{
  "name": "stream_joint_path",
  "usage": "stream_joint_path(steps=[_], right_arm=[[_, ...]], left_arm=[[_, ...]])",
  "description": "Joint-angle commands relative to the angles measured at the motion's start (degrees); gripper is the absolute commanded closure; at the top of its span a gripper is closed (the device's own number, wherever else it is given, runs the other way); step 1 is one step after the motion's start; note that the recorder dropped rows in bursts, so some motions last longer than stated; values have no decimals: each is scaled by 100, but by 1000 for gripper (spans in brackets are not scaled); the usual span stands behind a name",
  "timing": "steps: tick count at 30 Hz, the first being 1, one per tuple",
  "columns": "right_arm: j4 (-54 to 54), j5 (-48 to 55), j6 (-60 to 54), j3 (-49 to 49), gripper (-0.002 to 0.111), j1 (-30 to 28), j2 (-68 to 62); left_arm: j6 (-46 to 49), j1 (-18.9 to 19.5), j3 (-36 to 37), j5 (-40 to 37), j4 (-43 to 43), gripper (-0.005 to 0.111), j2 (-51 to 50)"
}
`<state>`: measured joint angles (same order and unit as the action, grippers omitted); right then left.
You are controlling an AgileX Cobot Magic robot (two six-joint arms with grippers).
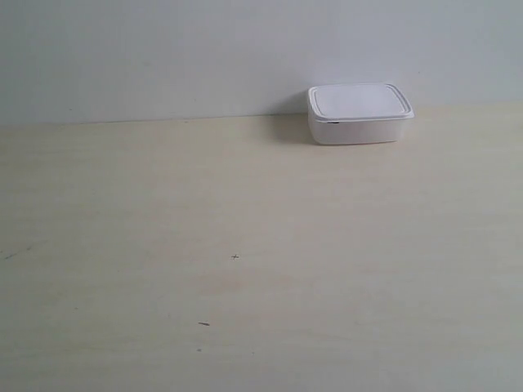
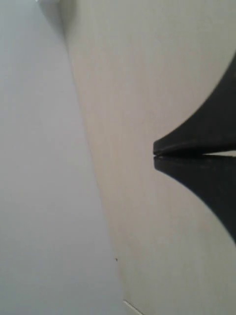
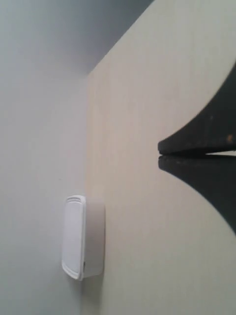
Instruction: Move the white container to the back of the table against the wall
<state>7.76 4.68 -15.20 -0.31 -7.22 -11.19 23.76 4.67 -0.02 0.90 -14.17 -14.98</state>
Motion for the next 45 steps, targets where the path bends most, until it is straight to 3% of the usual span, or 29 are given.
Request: stream_joint_path(steps=[1,9,45], right_arm=[[-69,552,-21,31,108,23,29],[-58,860,-21,31,108,23,29],[-32,860,22,31,108,23,29]], left_arm=[[9,10,2,-288,6,107,-41],[9,10,2,-1055,6,107,-31],[9,10,2,-1066,6,107,-31]])
